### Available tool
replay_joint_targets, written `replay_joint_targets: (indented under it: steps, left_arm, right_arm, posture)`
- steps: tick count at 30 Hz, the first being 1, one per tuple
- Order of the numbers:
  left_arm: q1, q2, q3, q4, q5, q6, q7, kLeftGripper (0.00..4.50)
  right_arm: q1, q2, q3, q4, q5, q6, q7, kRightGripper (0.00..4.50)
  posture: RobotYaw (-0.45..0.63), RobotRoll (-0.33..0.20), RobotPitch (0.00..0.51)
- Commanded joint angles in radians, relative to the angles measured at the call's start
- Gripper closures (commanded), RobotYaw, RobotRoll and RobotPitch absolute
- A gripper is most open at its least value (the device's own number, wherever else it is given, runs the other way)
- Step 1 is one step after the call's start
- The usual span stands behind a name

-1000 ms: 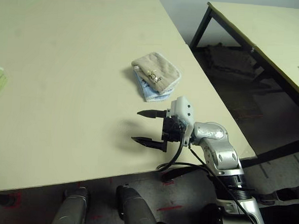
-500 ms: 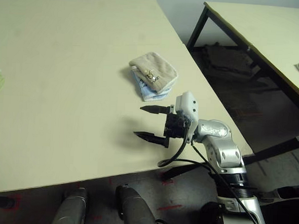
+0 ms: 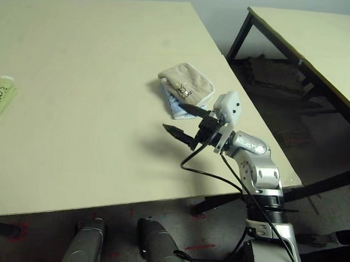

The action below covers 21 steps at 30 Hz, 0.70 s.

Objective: Fold the towel and set it aside.

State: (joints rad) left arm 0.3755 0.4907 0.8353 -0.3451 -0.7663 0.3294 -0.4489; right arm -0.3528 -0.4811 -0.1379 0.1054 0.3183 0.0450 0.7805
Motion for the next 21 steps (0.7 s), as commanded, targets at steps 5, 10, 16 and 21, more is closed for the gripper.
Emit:
replay_joint_targets:
  steps: [5,10,16,21]
  left_arm:
    - [0.058,-0.103,-0.004,0.218,0.233,-0.428,-0.114,0.02]
    - [0.039,-0.122,-0.002,0.286,0.224,-0.499,-0.098,0.02]
    - [0.042,-0.109,-0.020,0.335,0.243,-0.529,-0.097,0.02]
    - [0.021,-0.101,-0.016,0.338,0.232,-0.527,-0.075,0.02]
  right_arm:
    - [0.263,0.129,-0.126,-0.078,-0.063,-0.149,-0.285,0.00]
    - [0.371,0.140,-0.128,-0.052,-0.053,-0.208,-0.274,0.00]
    - [0.373,0.107,-0.125,0.008,-0.050,-0.249,-0.239,0.00]
    - [0.363,0.090,-0.118,0.024,-0.042,-0.264,-0.210,0.00]
  posture:
    - [-0.01,0.000,0.199]
    - [-0.02,0.000,0.197]
    - [-0.02,0.000,0.196]
    - [-0.02,0.000,0.194]
